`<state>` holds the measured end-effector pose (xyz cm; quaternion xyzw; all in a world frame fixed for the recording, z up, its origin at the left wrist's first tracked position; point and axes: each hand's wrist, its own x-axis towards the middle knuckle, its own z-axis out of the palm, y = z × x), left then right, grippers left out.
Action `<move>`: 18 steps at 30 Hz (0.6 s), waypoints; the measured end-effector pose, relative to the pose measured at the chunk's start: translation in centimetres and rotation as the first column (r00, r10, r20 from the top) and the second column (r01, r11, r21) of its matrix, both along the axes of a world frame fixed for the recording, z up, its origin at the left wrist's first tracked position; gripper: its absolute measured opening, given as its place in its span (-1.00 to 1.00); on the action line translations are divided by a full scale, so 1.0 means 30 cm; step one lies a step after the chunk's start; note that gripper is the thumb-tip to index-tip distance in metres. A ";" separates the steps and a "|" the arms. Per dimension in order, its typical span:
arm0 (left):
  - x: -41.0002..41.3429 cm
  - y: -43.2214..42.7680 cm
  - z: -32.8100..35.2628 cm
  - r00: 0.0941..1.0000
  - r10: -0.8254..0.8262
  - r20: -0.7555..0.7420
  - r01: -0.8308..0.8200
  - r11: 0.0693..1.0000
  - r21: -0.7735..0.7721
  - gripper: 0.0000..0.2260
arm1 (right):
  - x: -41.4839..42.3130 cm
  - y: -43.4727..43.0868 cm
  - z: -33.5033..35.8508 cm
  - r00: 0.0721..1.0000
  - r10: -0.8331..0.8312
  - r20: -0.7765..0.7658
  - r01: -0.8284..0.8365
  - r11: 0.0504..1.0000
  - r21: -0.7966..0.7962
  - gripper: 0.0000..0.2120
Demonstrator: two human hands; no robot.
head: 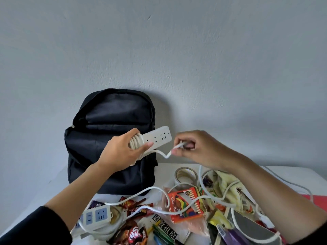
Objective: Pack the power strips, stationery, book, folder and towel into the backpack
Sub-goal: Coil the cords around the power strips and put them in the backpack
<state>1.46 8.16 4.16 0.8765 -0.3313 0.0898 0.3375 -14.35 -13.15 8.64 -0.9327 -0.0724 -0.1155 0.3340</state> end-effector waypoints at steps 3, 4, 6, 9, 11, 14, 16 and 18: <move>-0.035 0.004 0.014 0.986 -0.159 -0.049 0.156 0.986 -0.055 -0.53 | 0.021 0.016 0.036 0.973 0.009 0.231 -0.020 0.999 0.046 -0.85; -0.047 0.005 0.022 0.975 -0.218 -0.043 0.216 0.975 -0.047 -0.51 | 0.032 0.028 0.045 0.956 0.008 0.294 -0.021 0.999 0.042 -0.84; -0.070 -0.003 0.045 0.952 -0.304 -0.030 0.304 0.953 -0.012 -0.48 | 0.052 0.052 0.070 0.912 0.005 0.409 -0.011 1.000 0.013 -0.82; -0.101 -0.028 0.066 0.936 -0.337 0.104 0.334 0.941 0.045 -0.65 | 0.087 0.065 0.091 0.865 -0.074 0.496 0.056 0.997 0.053 -0.81; -0.118 -0.040 0.077 0.912 -0.373 0.168 0.372 0.927 0.037 -0.72 | 0.113 0.057 0.089 0.850 -0.139 0.508 0.097 0.989 0.108 -0.78; -0.137 -0.042 0.086 0.872 -0.460 0.168 0.463 0.886 0.028 -0.72 | 0.146 0.037 0.073 0.876 -0.242 0.417 0.178 0.966 0.187 -0.73; -0.143 -0.036 0.090 0.846 -0.511 0.154 0.519 0.854 -0.020 -0.78 | 0.158 0.004 0.069 0.921 -0.286 0.265 0.232 0.948 0.216 -0.71; -0.139 -0.025 0.087 0.833 -0.543 0.103 0.553 0.822 -0.136 -0.77 | 0.154 -0.025 0.068 0.965 -0.258 0.046 0.237 0.935 0.265 -0.67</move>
